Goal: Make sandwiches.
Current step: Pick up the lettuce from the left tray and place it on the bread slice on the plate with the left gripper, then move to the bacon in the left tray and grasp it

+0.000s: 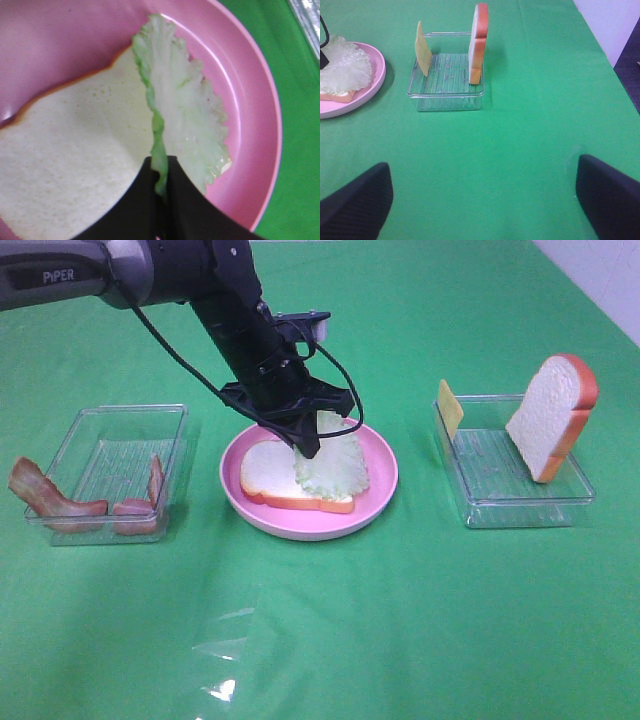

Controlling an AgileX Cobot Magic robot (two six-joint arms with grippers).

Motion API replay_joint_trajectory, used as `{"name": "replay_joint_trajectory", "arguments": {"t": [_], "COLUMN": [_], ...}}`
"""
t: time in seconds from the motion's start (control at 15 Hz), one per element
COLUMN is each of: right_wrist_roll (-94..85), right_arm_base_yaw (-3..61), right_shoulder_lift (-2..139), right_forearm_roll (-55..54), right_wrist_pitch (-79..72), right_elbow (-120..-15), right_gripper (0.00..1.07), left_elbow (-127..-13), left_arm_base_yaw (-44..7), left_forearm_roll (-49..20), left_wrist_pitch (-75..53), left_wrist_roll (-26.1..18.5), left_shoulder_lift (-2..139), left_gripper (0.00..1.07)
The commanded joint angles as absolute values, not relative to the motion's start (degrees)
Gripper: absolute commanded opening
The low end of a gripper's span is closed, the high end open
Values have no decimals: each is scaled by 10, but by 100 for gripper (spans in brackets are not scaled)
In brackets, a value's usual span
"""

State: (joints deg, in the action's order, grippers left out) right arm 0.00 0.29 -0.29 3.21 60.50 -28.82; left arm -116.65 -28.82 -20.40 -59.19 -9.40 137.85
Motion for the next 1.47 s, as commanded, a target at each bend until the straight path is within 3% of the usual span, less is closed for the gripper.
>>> {"name": "replay_joint_trajectory", "arguments": {"t": [0.07, 0.27, 0.33, 0.4, 0.53, 0.6, 0.67, 0.93, 1.27, 1.47], "right_wrist_roll": [0, 0, 0, 0, 0, 0, 0, 0, 0, 0], "right_arm_base_yaw": [-1, -1, -1, -1, -1, -1, -1, -1, -1, -1], "right_shoulder_lift": [-15, -15, -15, -15, -15, -15, -15, -15, -15, -15], "right_forearm_roll": [32, 32, 32, 32, 32, 32, 32, 32, 32, 32], "right_wrist_pitch": [601, 601, 601, 601, 601, 601, 601, 601, 601, 601], "right_elbow": [-286, -286, -286, -286, -286, -286, -286, -286, -286, -286], "right_gripper": [96, 96, 96, 96, 96, 96, 96, 96, 96, 96], "left_elbow": [-1170, -1170, -1170, -1171, -1189, -1209, -1255, -1238, -1024, -950], "left_arm_base_yaw": [-292, -292, -292, -292, -292, -292, -292, -284, -258, -257], "left_forearm_roll": [-178, -177, -168, -152, -108, -84, -50, -27, -9, -9], "left_wrist_pitch": [-597, -599, -599, -599, -618, -655, -743, -741, -741, -741], "left_wrist_roll": [-84, -76, -69, -68, -40, -37, -20, 15, 52, 68], "left_shoulder_lift": [1372, 1372, 1371, 1367, 1357, 1353, 1348, 1290, 1140, 1121], "left_gripper": [0, 0, 11, 31, 90, 101, 101, 100, 100, 100]}}
